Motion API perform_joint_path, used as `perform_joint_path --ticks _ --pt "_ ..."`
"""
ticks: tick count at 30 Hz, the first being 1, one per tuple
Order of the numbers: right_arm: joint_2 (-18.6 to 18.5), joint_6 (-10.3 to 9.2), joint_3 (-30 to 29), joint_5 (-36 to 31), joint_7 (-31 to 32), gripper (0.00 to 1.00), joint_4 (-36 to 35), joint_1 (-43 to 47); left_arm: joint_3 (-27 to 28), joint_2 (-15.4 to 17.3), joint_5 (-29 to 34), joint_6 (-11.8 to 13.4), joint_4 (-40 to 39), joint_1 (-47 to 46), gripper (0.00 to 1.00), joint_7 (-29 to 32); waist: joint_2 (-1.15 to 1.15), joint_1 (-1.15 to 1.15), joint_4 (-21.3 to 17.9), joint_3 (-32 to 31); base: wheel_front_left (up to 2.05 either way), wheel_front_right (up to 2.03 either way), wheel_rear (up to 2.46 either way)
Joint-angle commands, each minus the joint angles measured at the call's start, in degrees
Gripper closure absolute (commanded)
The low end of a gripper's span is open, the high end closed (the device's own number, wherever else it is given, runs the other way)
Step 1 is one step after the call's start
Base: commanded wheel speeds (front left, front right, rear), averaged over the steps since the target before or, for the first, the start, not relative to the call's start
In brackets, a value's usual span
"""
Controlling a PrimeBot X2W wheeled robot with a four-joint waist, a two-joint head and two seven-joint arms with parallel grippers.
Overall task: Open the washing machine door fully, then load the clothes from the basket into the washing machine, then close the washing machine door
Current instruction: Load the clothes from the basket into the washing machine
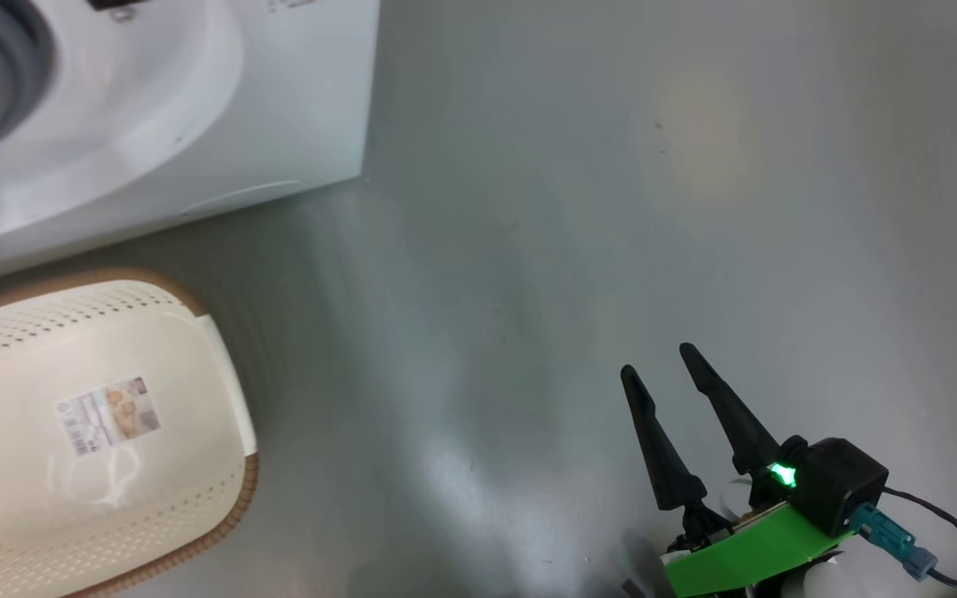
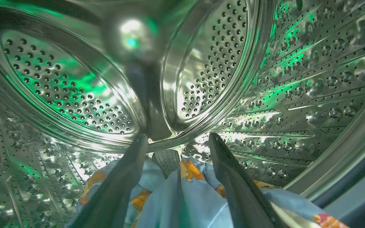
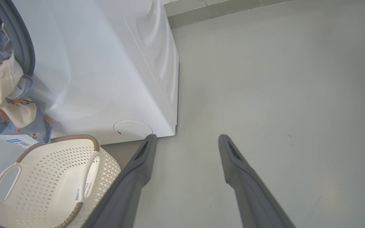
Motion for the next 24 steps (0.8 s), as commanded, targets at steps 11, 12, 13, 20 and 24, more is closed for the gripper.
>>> perform_joint_path --ticks 11,12,13,20,24 --pt "-0.33 0.35 -0.64 0.37 -0.28 0.00 0.72 -1.60 3.49 0.03 -1.12 -0.17 -3.52 5.74 0.00 -0.34 0.00 0.00 3.67 -3.94 0.00 0.00 0.00" --pt "-0.33 0.35 -0.76 0.36 -0.28 0.00 0.82 -1.69 3.73 -0.21 -1.06 -0.17 -3.95 6.28 0.00 -0.34 0.00 0.00 3.89 -4.15 0.00 0.00 0.00" --pt "-0.33 0.35 -0.96 0.34 -0.28 0.00 0.92 -1.75 3.91 -0.49 -0.94 -0.17 -4.46 6.78 0.00 -0.34 0.00 0.00 4.18 -4.32 0.00 0.00 0.00" --pt "-0.33 0.35 -1.72 0.23 -0.28 0.00 1.60 -2.37 6.14 -2.36 0.01 -0.17 -9.26 10.76 0.00 -0.34 0.00 0.00 5.82 -4.98 0.00 0.00 0.00" --pt "-0.33 0.35 -1.99 0.22 -0.28 0.00 1.87 -2.73 8.38 -3.35 0.74 -0.17 -13.02 14.52 0.00 -0.34 0.00 0.00 6.49 -5.25 0.00 0.00 0.00"
